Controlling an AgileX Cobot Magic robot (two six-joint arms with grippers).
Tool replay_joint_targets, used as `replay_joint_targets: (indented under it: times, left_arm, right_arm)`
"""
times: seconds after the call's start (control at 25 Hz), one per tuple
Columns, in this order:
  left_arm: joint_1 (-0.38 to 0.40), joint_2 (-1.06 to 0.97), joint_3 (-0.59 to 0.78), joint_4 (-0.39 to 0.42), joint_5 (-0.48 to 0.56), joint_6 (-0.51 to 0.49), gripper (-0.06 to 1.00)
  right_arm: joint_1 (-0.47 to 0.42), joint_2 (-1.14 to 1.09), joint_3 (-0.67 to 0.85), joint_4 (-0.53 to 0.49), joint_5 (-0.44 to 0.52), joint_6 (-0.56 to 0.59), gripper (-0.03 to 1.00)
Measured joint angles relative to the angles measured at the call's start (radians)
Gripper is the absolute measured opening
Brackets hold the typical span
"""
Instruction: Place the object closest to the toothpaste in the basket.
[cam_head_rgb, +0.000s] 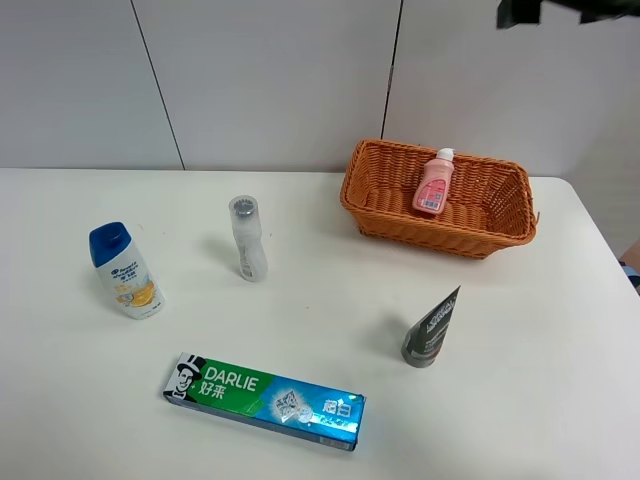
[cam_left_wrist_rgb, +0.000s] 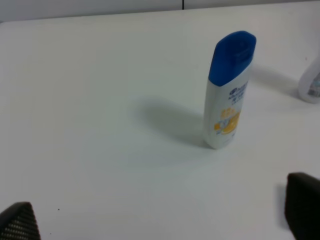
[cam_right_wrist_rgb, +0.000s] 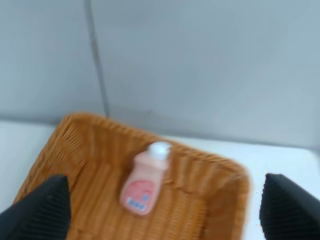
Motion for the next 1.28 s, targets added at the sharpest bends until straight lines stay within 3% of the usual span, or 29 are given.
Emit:
replay_joint_targets:
  times: [0.32,0.64,0.84,1.04,1.28]
  left_arm:
    - [0.0,0.0,0.0,0.0,0.0,0.0,1.0]
    - [0.0,0.0,0.0,0.0,0.0,0.0,1.0]
    - [0.0,0.0,0.0,0.0,0.0,0.001,1.0]
    - [0.0,0.0,0.0,0.0,0.0,0.0,1.0]
    - [0.0,0.0,0.0,0.002,0.0,0.0,1.0]
  right_arm:
    - [-0.178,-0.311,0.151,-0.003,0.067,0.0,0.75]
    - [-0.293,-0.797,0.664,0.112,0.081,0.003,0.75]
    - [-0.354,-1.132,0.935,0.123,0.142,0.004,0.75]
    - [-0.383,-1.352,0.956,0.129,0.178,-0.03,0.75]
    - [-0.383,-1.36,0.981,0.21,0.249,-0.158,0.75]
